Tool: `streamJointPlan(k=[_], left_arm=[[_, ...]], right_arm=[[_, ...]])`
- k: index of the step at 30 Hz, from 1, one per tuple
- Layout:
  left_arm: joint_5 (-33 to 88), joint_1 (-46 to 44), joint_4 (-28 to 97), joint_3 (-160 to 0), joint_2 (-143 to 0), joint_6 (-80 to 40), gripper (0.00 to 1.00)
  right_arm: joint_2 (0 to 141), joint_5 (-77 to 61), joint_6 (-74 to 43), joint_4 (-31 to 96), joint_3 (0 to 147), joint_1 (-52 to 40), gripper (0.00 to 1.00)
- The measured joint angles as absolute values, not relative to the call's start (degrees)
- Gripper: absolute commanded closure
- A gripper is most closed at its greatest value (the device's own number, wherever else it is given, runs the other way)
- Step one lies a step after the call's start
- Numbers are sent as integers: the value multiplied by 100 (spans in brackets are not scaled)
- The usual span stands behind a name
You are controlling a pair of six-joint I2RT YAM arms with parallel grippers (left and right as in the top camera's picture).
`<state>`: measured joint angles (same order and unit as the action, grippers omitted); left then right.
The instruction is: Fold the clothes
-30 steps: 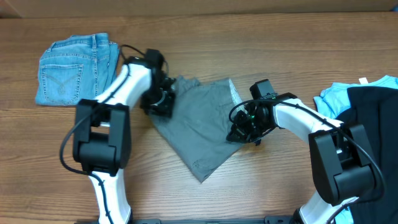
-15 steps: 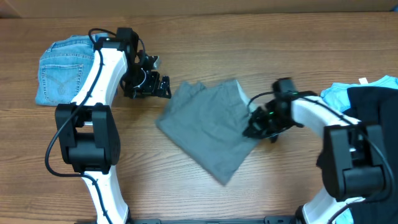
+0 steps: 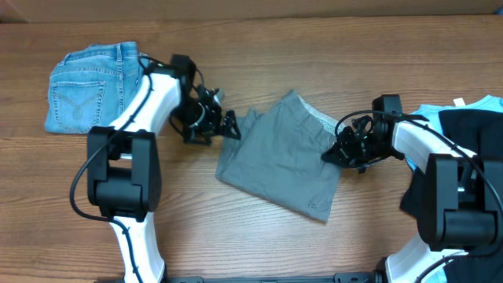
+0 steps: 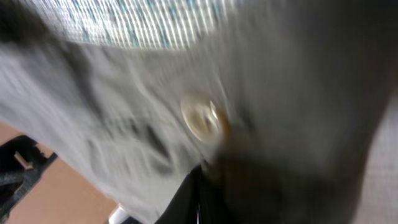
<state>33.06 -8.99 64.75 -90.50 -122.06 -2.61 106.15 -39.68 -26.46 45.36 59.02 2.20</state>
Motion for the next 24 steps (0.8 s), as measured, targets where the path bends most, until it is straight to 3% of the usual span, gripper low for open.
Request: streamJointPlan(k=[5,11,17,24], left_arm=[[3389,-1009,6080,-8689,-12206,-985,0],[3417,-1000,5693,-8521,-12206,-1522,0],[3400,-1026,5706,-8436,-12180,-1712,0],[3520,-1140,5258,-8130,-12016,-2071,0]], right_arm=[[10602,-4032,-1979,5411,6497,71,96],[10512,-4093,-1776,5404,6716,-589,95],[10512,-3535,-2650,5236,6705,-1229,95],[10510,-3155,-3538,4947,6248,-1354,95]])
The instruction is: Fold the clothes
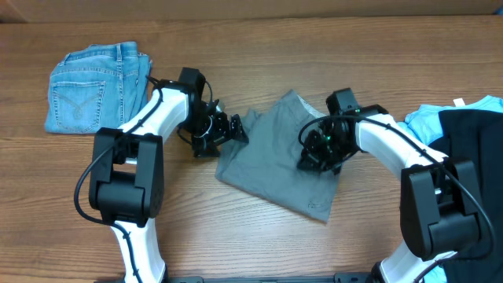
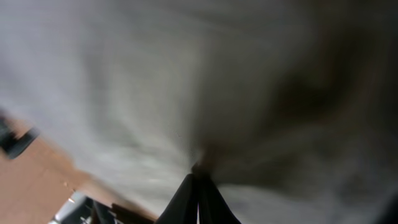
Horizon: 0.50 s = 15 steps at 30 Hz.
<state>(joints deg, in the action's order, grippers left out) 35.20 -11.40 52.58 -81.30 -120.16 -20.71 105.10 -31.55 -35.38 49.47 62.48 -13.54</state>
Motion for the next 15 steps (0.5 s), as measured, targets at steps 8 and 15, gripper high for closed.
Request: streamJointPlan(k=[8,15], left_arm=[[3846,-1739,4366,-7898,-11935,-2394,3],[3795,-2132,4012,-7824,-11937,-2412,26]], right_arm=[[10510,-3109,-3859,4875,6053,-1354,89],[10510,-3107,-3900,4801,6051,-1354,90]])
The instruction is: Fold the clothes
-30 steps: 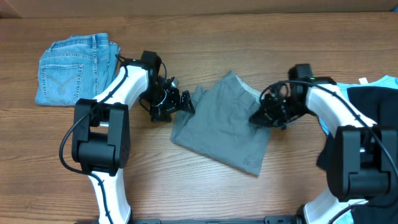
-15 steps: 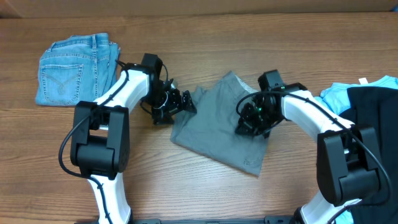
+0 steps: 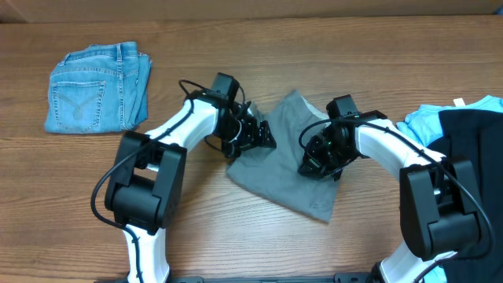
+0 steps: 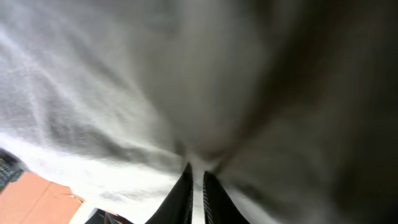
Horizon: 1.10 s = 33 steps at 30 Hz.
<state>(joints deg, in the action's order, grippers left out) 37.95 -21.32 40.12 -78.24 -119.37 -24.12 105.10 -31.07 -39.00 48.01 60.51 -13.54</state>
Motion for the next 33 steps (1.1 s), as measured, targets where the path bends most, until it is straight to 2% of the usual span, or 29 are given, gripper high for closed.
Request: streamJointPlan(k=[5,8,12,16,22,28,33], left_arm=[[3750,-2279,3581,-7738,-11996,-2261,53],[3706,-2364,3463,-7717,-12040,-2145,96],[3741,-2414,3450,-7714,-12090,-1984,96],[3774,-2386,3553,-7717,-12090,-1855,96],[4018,-2071,4311,-7797,-12090,-1337,96],[4309,-1127,5448,-8676,-12062,-685,96],[4377,-99,5883,-9808,-11869,-167,96]], right_arm=[[10510,-3105,-3900,4799,6051,-1354,90],[10510,-3109,-3900,4803,6051,-1354,90],[10510,-3107,-3903,4812,6051,-1354,90],[10510,-3109,-3835,4801,6051,-1354,94],[10422,-3114,-3430,5043,6073,-1347,94],[9734,-3107,-3155,5273,6643,-1225,93],[9054,-3037,-3085,5269,7275,-1125,90]])
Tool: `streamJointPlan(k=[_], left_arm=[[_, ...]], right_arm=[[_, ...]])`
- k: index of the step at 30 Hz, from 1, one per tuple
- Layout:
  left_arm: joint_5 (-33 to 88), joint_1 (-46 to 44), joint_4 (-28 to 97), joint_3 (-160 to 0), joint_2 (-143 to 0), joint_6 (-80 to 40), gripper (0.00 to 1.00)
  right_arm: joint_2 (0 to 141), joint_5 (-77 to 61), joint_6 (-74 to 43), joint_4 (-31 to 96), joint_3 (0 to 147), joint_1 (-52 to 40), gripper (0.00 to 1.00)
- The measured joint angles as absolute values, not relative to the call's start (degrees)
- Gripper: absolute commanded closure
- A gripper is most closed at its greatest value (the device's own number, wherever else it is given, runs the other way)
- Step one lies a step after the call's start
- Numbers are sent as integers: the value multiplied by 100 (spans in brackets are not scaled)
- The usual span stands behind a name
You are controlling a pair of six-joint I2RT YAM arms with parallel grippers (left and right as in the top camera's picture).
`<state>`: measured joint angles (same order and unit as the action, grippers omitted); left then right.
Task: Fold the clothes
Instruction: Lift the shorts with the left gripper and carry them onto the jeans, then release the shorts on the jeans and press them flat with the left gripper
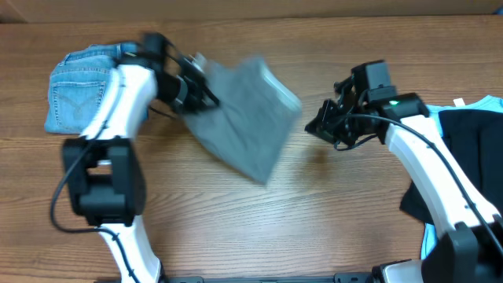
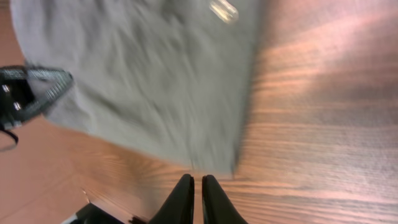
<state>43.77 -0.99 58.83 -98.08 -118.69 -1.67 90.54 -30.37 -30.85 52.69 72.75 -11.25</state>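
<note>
The grey garment (image 1: 247, 118) lies folded and motion-blurred left of the table's middle; the right wrist view shows it as a grey sheet (image 2: 155, 81) with a pale button at its top. My left gripper (image 1: 200, 93) is at the garment's upper left edge, shut on the cloth. My right gripper (image 1: 312, 130) hangs to the right of the garment, apart from it. Its fingers (image 2: 194, 182) are together with only a hairline gap and nothing between them, over bare wood just short of the garment's edge.
Folded blue jeans (image 1: 86, 90) lie at the far left, close behind the left arm. A black garment (image 1: 471, 134) and a light blue one (image 1: 491, 104) are piled at the right edge. The left gripper's dark tip (image 2: 31, 93) shows beside the grey cloth.
The grey garment has shifted left with my left gripper, which is now near the jeans. My right gripper, which was down on the cloth, is now off it to the right.
First both grippers were at opposite edges of the spread grey garment. Then my right gripper was shut on the cloth over its middle and the left was at the left edge. Both were then on the folded cloth; now only the left holds it, further left.
</note>
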Motion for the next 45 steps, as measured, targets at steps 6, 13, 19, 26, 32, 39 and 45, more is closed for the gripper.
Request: streamJointPlan(k=[6,13,19,26,32,39,45], left_arm=[[4143,996,5529,-10497,-11688,198,96],[3828,2117,5024,-10516,-11686,386,96],[3459,2668,4954,-10516,-11686,471,96],[2650,3009,4709,-10516,-11686,373,96],[2043,3033,4512,-10516,-11686,-91,96],[1793,3138,4276,-10516,-11688,-561,96],[1831,3164,4259,-10516,-11686,-650,96]], right_arm=[[8936,-3002,-3061,5472,7404,-1125,90],[8941,-2987,-3057,5669,7404,-1125,91],[8941,-2978,-3057,5747,7404,-1125,91],[8941,-2978,-3039,5758,7404,-1125,91],[8941,-2976,-3039,5867,7404,-1125,91],[8943,-2976,-3041,5913,7404,-1125,91],[8941,-2952,-3041,5898,7404,-1125,91]])
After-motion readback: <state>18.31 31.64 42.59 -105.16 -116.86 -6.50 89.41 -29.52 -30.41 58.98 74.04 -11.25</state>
